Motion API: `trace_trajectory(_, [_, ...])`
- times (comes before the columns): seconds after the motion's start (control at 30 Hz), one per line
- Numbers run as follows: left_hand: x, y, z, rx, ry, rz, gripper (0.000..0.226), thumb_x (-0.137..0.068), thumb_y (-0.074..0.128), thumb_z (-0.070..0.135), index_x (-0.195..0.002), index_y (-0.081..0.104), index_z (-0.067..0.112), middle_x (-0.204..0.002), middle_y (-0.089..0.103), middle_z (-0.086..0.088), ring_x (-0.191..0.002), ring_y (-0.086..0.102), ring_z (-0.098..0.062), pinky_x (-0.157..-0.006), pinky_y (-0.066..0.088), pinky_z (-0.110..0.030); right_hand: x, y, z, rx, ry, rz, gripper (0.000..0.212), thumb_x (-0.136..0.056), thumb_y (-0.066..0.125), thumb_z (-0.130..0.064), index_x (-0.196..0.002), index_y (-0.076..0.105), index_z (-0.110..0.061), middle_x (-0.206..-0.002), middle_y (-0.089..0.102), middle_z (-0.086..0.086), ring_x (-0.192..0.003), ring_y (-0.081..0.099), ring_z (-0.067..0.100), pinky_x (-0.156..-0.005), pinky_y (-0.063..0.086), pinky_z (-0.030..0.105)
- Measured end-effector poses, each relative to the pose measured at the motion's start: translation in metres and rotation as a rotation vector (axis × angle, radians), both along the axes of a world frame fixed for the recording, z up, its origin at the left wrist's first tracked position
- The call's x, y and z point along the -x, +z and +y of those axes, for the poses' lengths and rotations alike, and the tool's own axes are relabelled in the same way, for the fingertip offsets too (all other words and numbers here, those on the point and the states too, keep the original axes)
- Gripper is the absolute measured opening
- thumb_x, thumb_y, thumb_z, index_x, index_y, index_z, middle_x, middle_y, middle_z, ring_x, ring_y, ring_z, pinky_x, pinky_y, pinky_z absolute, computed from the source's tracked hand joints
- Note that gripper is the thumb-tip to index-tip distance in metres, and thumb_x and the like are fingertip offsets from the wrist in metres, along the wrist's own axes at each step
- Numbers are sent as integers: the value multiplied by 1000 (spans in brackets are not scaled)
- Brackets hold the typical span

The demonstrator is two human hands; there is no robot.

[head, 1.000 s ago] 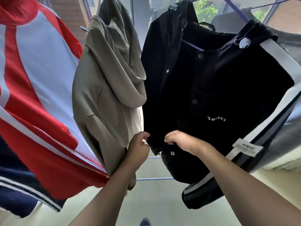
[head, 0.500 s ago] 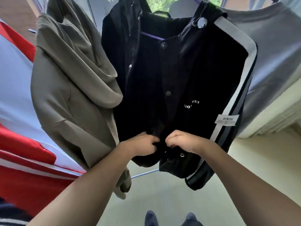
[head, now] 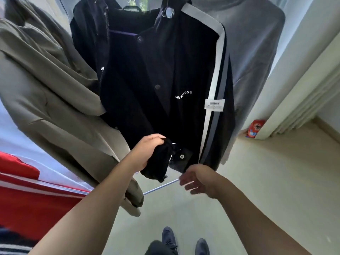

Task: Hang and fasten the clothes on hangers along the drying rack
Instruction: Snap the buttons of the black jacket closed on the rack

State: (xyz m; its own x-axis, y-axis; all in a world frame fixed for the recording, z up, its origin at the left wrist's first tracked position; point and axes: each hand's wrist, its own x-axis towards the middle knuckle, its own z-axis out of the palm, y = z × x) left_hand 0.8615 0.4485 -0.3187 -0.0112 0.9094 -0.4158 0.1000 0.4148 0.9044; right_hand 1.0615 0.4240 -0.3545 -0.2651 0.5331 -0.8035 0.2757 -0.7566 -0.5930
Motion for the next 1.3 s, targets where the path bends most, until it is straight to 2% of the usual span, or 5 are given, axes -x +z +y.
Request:
trace_trajectory(0.2, [5,-5,-16,53,26,9,22,-95,53,21,-85,72,16,-86,72,-9,-87,69,-24,-78,54,-35,20,-2,-9,129,-312,476,43,-94,46,-32,-121,63,-4,-124,66,13,-119,58,28,-102,41,41])
trace_trajectory(0.4, [29,-1,-17,216,-49,169,31,-85,58,41,-97,74,17,-95,77,-7,-95,71,-26,-90,53,-39,55,5,-14,215,-725,804,27,-95,57,-23,-112,62,-3,-98,72,14,-93,68,25,-91,51,39])
trace_trajectory(0.7, [29,-3,-20,-132,-293,584,30,-89,52,20,-105,56,46,-101,61,15,-100,58,-15,-98,47,-38,45,5,-8,-245,-620,508,5,-95,60,-10,-97,62,-7,-94,69,13,-88,67,23,-84,55,35])
trace_trajectory(0.93, [-5,15,-13,-270,-473,685,5,-94,64,30,-92,64,34,-82,64,14,-74,61,-5,-67,53,-24,17,0,-4,-342,-426,407,21,-93,63,-14,-111,63,-4,-101,71,14,-89,69,23,-77,55,30])
trace_trajectory(1.3, [-11,14,-12,-296,-815,1085,21,-103,41,28,-93,58,20,-89,57,3,-79,58,-17,-75,53,-39,22,2,6,-327,-345,376,20,-95,61,-18,-109,64,-5,-96,70,13,-85,64,22,-82,54,33])
